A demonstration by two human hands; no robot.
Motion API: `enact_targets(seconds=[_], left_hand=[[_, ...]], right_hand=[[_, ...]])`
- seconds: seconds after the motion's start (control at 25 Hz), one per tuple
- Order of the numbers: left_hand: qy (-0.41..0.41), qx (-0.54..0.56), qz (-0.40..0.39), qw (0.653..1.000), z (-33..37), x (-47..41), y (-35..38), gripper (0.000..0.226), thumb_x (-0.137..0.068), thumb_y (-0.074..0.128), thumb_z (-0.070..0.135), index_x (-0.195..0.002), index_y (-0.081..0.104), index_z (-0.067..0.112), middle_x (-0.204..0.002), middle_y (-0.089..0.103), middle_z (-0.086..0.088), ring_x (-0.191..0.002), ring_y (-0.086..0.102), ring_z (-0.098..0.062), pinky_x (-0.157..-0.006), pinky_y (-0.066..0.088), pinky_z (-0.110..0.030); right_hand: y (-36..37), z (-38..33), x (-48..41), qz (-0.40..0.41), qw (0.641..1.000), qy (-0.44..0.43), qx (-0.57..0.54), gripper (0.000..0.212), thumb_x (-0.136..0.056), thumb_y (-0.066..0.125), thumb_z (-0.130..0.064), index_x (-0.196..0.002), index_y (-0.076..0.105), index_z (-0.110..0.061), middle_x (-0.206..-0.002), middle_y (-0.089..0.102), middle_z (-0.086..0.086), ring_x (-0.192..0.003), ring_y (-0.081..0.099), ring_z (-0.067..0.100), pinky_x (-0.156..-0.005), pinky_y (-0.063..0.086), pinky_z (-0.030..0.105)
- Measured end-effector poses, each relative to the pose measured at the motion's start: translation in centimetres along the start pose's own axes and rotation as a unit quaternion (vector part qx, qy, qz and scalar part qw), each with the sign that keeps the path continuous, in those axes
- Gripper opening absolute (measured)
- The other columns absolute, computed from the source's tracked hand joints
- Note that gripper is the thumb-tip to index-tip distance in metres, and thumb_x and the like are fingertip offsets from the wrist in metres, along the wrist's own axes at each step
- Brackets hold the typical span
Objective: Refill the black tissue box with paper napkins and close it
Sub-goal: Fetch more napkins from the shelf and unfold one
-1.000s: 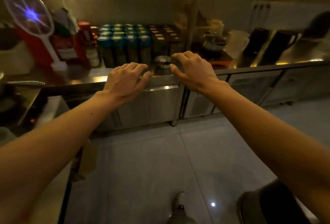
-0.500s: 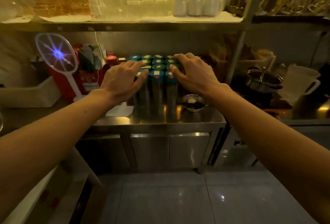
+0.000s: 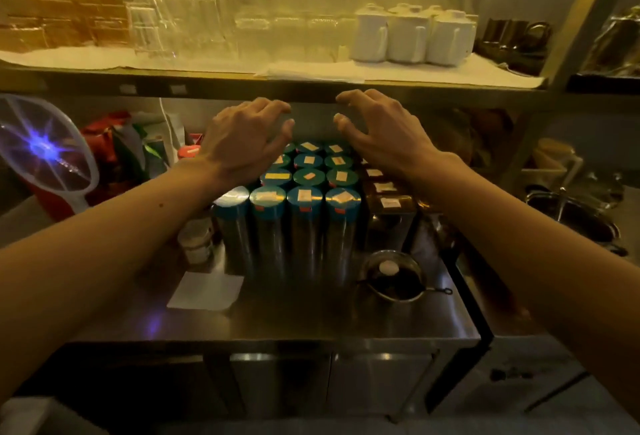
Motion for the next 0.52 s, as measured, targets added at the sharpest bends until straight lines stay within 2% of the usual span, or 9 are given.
enact_targets(seconds=[0.12, 0.24, 0.32, 0.44, 0.52], left_hand=[[-0.017, 0.007, 0.014, 1.000, -4.1, -5.9, 2.3, 0.042, -0.097, 0.037, 0.042, -0.125, 0.056, 0.017, -0.124, 0.062, -0.011, -0.105, 0.061, -0.033, -0.084, 0.046, -0.045], [-0.012, 0.007, 0.024, 1.000, -6.6, -10.2, 4.1, 0.040, -0.096, 0.043, 0.040, -0.126, 0.055, 0.017, -0.126, 0.061, -0.013, -0.108, 0.059, -0.035, -0.087, 0.045, -0.046], [0.000, 0.004, 0.022, 1.000, -7.7, -12.6, 5.1, 0.041, -0.096, 0.044, 0.039, -0.128, 0.054, 0.016, -0.129, 0.061, -0.013, -0.112, 0.058, -0.035, -0.090, 0.045, -0.047], [-0.015, -0.002, -0.003, 1.000, -9.2, -14.9, 6.4, 0.042, -0.096, 0.044, 0.044, -0.129, 0.053, 0.019, -0.134, 0.057, -0.011, -0.115, 0.056, -0.033, -0.089, 0.045, -0.046], [-0.029, 0.005, -0.047, 0.998, -10.4, -16.0, 7.7, 0.044, -0.096, 0.044, 0.047, -0.131, 0.052, 0.022, -0.138, 0.053, -0.011, -0.116, 0.055, -0.032, -0.088, 0.045, -0.045]], right_hand=[[1.0, 3.9, -6.8, 0.000, 1.000, 0.010, -0.019, 0.043, -0.096, 0.046, -0.044, -0.134, 0.047, -0.023, -0.123, 0.058, 0.007, -0.109, 0.056, 0.019, -0.085, 0.048, 0.036], [2.1, 7.9, -12.1, -0.012, 0.999, 0.015, -0.031, 0.042, -0.097, 0.049, -0.039, -0.135, 0.047, -0.022, -0.125, 0.058, 0.008, -0.107, 0.055, 0.014, -0.084, 0.045, 0.028], [2.8, 10.4, -15.1, -0.031, 0.999, 0.010, -0.040, 0.041, -0.097, 0.052, -0.036, -0.135, 0.047, -0.022, -0.125, 0.058, 0.008, -0.106, 0.055, 0.012, -0.086, 0.047, 0.030], [3.5, 13.1, -18.5, -0.055, 0.996, -0.010, -0.064, 0.039, -0.096, 0.056, -0.031, -0.134, 0.050, -0.023, -0.126, 0.059, 0.007, -0.109, 0.055, 0.012, -0.090, 0.048, 0.031], [4.3, 14.6, -20.8, -0.084, 0.992, -0.029, -0.090, 0.037, -0.094, 0.059, -0.027, -0.131, 0.054, -0.022, -0.128, 0.059, 0.005, -0.111, 0.055, 0.013, -0.091, 0.047, 0.029]])
Point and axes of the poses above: each hand's wrist, its own x-axis away from the middle knuckle, its own y-axis out of the palm, z = x × y, the point moved 6 cm from there along -x, towards the middle knuckle
